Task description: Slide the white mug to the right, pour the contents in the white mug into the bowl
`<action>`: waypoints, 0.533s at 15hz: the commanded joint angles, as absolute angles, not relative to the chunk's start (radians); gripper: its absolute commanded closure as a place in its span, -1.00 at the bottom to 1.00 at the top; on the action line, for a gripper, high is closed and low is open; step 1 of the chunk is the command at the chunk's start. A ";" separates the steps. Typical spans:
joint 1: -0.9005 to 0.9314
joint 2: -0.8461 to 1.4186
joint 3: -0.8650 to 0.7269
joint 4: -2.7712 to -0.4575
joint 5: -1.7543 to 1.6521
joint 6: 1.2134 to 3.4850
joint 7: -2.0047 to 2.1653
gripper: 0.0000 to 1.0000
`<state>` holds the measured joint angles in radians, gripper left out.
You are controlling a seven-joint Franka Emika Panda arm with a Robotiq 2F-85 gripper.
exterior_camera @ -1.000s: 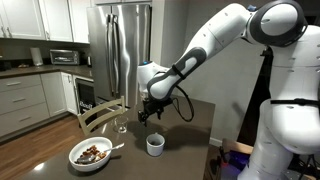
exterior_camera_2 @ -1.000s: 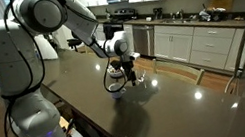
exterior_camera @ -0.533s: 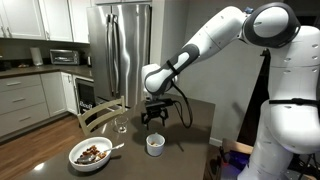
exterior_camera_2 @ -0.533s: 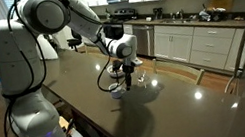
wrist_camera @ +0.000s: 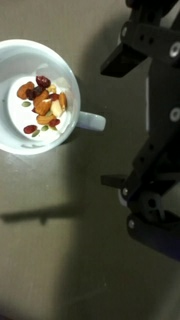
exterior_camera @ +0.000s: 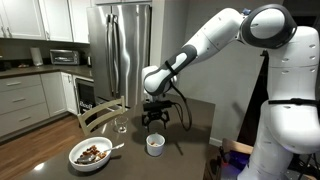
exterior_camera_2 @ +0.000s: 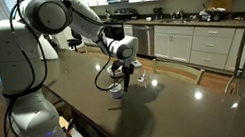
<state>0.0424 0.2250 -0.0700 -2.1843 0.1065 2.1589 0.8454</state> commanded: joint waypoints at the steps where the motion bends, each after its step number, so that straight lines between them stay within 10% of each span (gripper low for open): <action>1: 0.014 0.275 -0.075 -2.131 0.198 2.064 0.915 -1.00; 8: -0.064 0.334 -0.093 -2.057 0.459 1.952 0.921 -1.00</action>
<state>-0.0265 0.3029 -0.0931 -2.1068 0.3676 2.0178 0.9038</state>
